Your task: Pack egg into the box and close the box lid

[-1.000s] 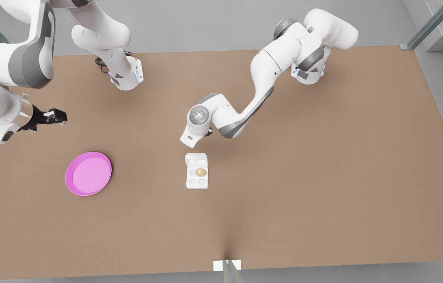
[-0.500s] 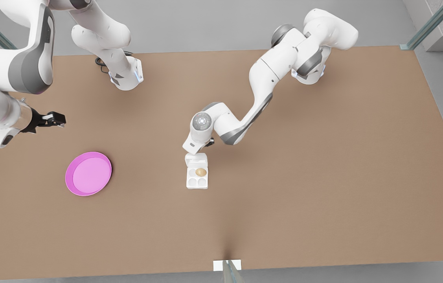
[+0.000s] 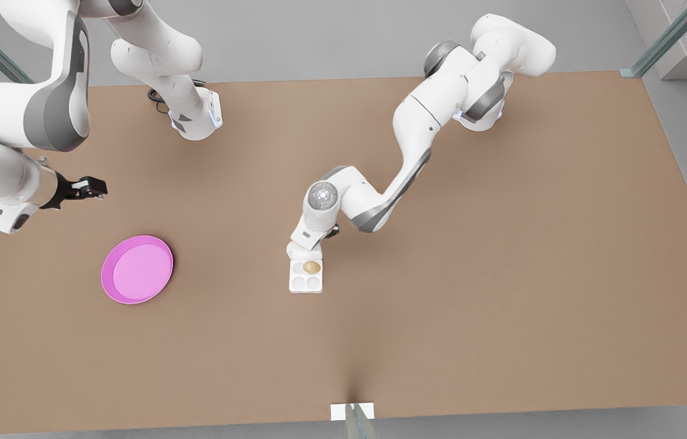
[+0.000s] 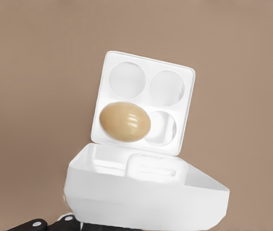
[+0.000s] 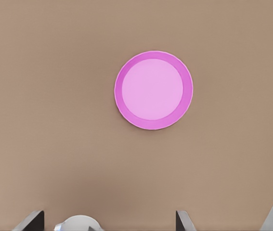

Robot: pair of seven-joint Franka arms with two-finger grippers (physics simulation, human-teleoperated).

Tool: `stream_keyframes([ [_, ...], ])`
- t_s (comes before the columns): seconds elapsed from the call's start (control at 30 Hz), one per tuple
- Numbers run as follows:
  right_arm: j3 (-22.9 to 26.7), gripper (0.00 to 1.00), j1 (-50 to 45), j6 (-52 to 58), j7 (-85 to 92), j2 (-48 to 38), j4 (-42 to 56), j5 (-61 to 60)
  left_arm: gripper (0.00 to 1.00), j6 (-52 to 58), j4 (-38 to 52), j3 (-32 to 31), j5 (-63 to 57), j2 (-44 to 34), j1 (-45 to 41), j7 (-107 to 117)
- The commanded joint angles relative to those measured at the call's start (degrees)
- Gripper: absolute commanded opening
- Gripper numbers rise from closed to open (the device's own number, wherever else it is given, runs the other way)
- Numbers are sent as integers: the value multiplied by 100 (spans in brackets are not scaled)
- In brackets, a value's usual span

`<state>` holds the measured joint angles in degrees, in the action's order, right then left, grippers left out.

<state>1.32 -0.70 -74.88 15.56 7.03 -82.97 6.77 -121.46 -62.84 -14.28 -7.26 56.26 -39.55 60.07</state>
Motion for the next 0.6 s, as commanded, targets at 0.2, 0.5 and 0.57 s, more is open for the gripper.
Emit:
stream_keyframes([
  [0.2,0,100,-53,17,17,35,-35,70,21,9,106,4,-4,-1,246,-110],
  [0.5,-9,100,-44,-132,-71,44,281,35,100,3954,123,4,93,-2777,2988,-4432],
  [0.57,-9,100,-44,-281,-53,158,308,18,100,4078,-1114,267,391,-4359,3577,-5364],
])
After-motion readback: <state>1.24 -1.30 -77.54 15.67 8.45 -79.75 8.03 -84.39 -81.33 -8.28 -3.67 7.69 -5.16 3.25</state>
